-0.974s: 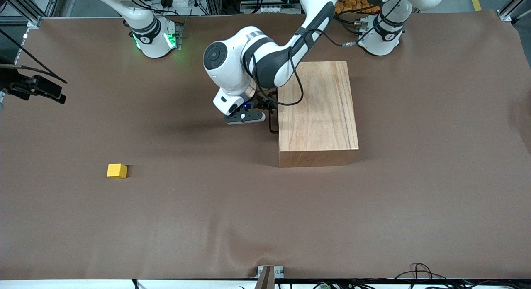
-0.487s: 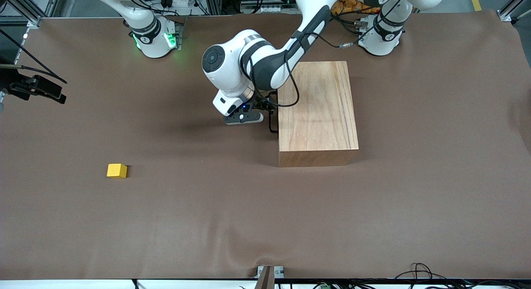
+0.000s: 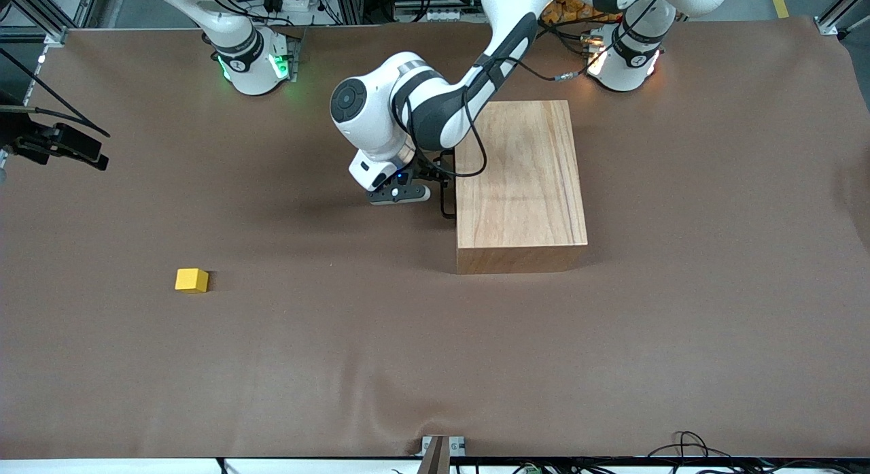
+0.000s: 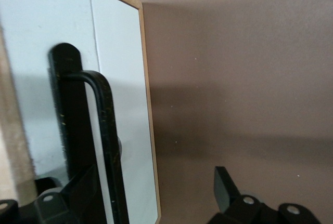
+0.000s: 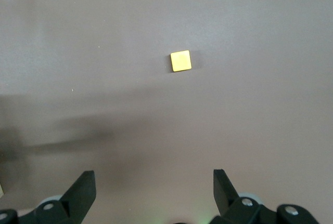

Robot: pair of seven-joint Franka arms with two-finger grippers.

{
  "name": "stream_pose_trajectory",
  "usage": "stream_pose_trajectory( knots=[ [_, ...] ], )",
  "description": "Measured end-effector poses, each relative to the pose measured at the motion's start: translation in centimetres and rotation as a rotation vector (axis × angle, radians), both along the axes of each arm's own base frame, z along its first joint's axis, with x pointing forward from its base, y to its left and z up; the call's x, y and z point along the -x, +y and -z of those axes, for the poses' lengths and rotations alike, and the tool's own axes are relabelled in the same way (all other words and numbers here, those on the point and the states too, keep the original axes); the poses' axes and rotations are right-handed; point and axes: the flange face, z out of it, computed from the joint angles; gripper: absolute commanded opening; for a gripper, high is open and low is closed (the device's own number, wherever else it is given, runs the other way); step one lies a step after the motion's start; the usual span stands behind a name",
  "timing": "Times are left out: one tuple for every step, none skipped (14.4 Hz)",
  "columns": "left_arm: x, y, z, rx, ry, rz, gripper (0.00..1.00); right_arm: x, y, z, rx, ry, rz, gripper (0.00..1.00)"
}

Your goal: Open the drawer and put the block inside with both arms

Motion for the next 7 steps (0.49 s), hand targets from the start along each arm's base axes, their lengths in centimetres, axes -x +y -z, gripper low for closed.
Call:
stream_pose_trajectory(
  knots=[
    [0.29, -0.19, 0.30, -0.004, 0.002, 0.005, 1.00, 0.00, 0.00, 0.00, 0.000, 0.000, 0.000, 1.00],
    [0.51, -0.33, 0.44, -0.005, 0.003, 0.008, 1.00, 0.00, 0.00, 0.00, 0.000, 0.000, 0.000, 1.00],
    [0.62, -0.41, 0.46, -0.006, 0.003, 0.010, 1.00, 0.00, 0.00, 0.00, 0.000, 0.000, 0.000, 1.00],
    [0.65, -0.43, 0.48, -0.006, 0.003, 0.010, 1.00, 0.00, 0.00, 0.00, 0.000, 0.000, 0.000, 1.00],
    [0.65, -0.42, 0.51, -0.007, 0.003, 0.010, 1.00, 0.00, 0.00, 0.00, 0.000, 0.000, 0.000, 1.00],
    [0.66, -0.42, 0.56, -0.007, 0.004, 0.010, 1.00, 0.00, 0.00, 0.00, 0.000, 0.000, 0.000, 1.00],
    [0.66, -0.41, 0.59, -0.008, 0.004, 0.010, 1.00, 0.00, 0.00, 0.00, 0.000, 0.000, 0.000, 1.00]
  ],
)
